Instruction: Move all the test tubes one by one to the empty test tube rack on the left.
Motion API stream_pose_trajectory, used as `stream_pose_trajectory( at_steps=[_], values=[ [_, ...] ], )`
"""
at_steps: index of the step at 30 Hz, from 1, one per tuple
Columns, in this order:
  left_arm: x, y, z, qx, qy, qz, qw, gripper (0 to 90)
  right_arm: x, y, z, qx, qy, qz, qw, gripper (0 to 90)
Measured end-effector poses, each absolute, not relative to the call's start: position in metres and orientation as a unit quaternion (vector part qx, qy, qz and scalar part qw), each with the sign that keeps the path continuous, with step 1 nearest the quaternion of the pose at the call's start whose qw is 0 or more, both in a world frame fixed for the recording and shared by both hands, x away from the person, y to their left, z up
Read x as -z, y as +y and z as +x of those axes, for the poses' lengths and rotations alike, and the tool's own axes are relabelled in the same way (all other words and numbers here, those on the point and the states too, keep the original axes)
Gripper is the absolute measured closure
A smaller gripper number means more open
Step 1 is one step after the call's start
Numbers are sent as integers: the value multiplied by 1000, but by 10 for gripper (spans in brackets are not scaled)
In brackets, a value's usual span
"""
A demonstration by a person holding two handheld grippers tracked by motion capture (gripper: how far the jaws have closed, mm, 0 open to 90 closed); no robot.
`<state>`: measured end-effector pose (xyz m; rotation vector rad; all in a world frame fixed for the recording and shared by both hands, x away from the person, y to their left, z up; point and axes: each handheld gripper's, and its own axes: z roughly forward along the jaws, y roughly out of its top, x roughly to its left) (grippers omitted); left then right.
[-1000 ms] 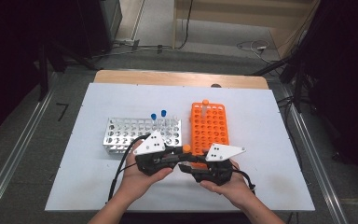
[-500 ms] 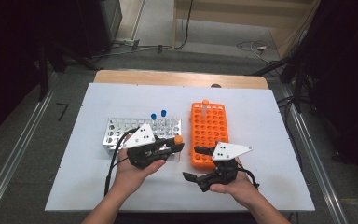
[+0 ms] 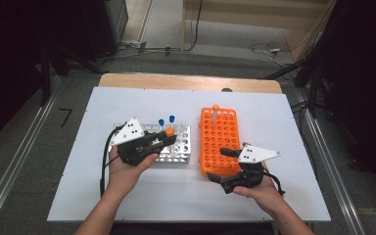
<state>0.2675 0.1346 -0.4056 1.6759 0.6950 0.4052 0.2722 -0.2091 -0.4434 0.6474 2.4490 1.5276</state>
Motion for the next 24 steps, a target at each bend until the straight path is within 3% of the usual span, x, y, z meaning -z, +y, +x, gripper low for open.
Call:
stream_pose_trajectory(
  at_steps=[24],
  values=[
    [414,171,309,-243,362,687,581,749,460,-286,298,-492,804,305,132,50]
  ],
)
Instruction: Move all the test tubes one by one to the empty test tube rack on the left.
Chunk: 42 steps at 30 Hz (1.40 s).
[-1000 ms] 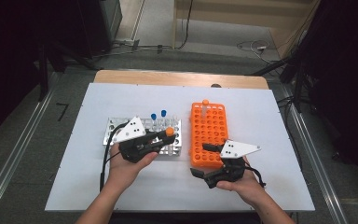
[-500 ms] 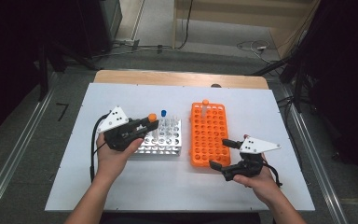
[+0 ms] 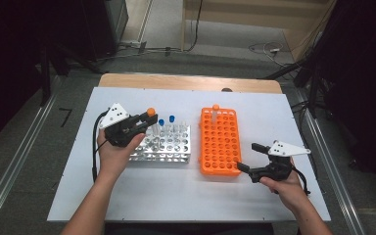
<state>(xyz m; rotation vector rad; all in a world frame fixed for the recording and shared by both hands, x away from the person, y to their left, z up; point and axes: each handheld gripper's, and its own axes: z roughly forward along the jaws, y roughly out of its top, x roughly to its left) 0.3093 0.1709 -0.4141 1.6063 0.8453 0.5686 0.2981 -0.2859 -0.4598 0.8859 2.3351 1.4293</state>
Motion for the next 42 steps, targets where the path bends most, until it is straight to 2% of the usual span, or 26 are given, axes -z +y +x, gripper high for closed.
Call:
stream_pose_trajectory(
  at_steps=[9,20,32,42],
  values=[
    [420,171,322,-258,375,670,587,748,461,-289,301,-494,800,313,134,49],
    [427,168,328,-269,393,674,565,748,462,-289,302,-494,798,318,134,50],
    [432,159,328,-265,409,709,509,747,463,-287,301,-491,801,315,132,50],
    [436,157,331,-238,429,726,482,735,464,-286,301,-490,802,314,133,50]
  ],
)
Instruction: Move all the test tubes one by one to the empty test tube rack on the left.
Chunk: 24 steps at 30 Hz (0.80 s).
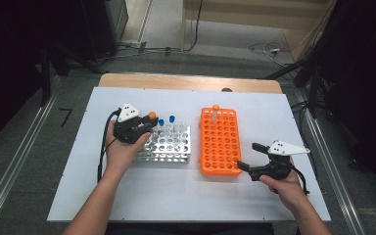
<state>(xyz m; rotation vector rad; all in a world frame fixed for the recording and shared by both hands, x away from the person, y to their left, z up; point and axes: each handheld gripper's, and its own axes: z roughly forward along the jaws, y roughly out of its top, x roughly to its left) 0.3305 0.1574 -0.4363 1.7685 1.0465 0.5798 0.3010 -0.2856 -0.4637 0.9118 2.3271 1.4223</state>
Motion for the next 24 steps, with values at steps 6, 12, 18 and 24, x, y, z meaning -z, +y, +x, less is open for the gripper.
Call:
stream_pose_trajectory(
  at_steps=[6,12,18,24],
  values=[
    [435,158,328,-233,437,719,488,652,464,-285,301,-490,802,314,132,50],
    [427,162,316,-240,445,697,509,452,462,-284,300,-496,799,315,128,50],
    [423,161,301,-225,433,689,535,195,458,-282,301,-502,795,315,128,50],
    [424,160,288,-199,418,692,554,29,456,-275,305,-501,796,316,127,51]
  ],
)
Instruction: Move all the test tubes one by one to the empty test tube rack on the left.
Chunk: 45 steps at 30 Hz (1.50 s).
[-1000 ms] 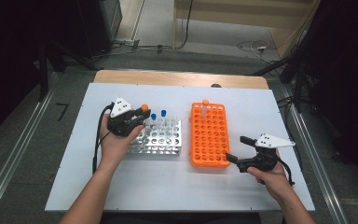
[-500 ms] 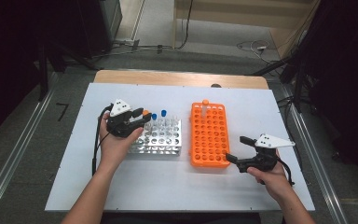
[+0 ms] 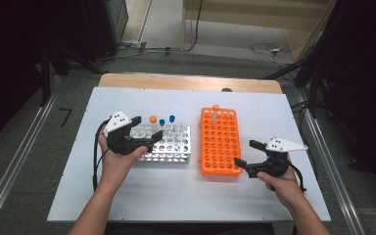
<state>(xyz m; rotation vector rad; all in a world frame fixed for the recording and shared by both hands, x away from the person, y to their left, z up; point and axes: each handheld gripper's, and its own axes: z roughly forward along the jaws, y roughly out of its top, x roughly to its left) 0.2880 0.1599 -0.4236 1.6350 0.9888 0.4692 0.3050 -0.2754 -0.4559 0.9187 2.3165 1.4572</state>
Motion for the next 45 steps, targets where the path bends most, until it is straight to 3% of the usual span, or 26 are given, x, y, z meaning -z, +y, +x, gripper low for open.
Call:
stream_pose_trajectory(
  at_steps=[18,24,36,42,45],
  values=[
    [438,150,264,-156,373,701,588,0,446,-240,340,-499,797,314,128,58],
    [440,147,263,-154,368,703,589,0,446,-226,366,-496,795,323,132,133],
    [440,147,263,-155,367,704,588,0,457,-200,419,-457,796,375,130,453],
    [440,146,263,-153,370,702,589,0,457,-187,431,-421,822,362,130,561],
    [439,145,263,-152,369,703,588,0,457,-179,431,-395,836,354,141,669]
  ],
)
